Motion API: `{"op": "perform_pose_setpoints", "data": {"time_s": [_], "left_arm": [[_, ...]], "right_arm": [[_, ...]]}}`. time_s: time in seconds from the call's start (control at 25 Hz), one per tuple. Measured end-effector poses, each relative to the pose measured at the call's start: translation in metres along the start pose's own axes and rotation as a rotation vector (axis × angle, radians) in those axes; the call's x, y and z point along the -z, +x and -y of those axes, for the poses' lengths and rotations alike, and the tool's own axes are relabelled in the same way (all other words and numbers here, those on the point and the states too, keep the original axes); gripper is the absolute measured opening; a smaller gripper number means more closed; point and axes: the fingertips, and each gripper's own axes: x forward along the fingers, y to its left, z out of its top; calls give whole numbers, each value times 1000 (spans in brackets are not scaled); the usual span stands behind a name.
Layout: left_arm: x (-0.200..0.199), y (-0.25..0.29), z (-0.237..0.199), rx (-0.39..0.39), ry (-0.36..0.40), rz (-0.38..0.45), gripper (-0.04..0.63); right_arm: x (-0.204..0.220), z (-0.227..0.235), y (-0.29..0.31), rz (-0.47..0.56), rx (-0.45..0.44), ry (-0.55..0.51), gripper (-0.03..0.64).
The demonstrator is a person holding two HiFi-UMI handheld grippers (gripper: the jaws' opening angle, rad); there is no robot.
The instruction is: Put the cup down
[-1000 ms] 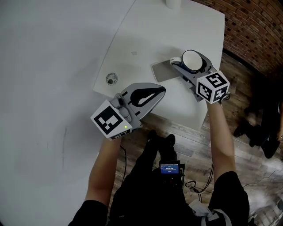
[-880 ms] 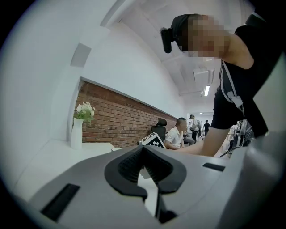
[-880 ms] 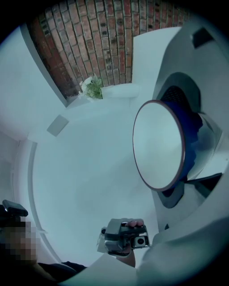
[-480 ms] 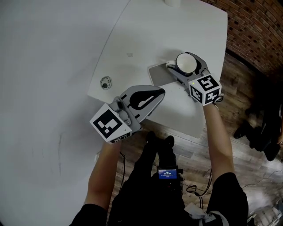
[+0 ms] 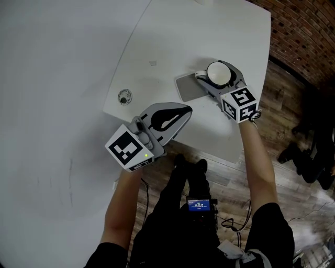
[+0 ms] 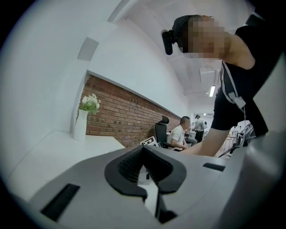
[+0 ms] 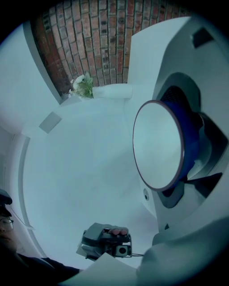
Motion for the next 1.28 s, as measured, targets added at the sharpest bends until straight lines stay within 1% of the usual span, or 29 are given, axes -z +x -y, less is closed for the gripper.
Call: {"op": "perform_pose_setpoints", "data": {"time_s": [0.12,0.36,0.44,0.52,0.56,0.72,0.88,1.08,1.16,1.28], "left_arm": [[-2,0,0,-5,1,5,6],[-4,-4,0,-17,10,-6,6],[-6,-6,1,-21,10,-2,7],[-3,-9,1,-25,14,-26,6],[-4,-9,1,-25,16,-24,8],[-15,-10,3,-28,15,17,7],[-17,-14,6,-30,19,34,7],[-20,-18,5,-44,17,38,7],[-20,-18,7,-45,16,36,6],[-20,-17,13,-24,22,40,7]], "right_arm": [[1,0,4,-8,5,-43,426],[1,1,4,2,-1,-53,426],[2,0,4,7,-1,-51,426],[3,0,4,11,0,-47,428],[2,0,4,12,1,-46,428],[1,1,4,6,-5,-44,428],[3,-2,4,-11,-22,-32,428],[6,-1,1,-15,-28,1,430],[6,-2,-1,-16,-28,2,449],[6,-1,-7,-24,-18,3,457]]}}
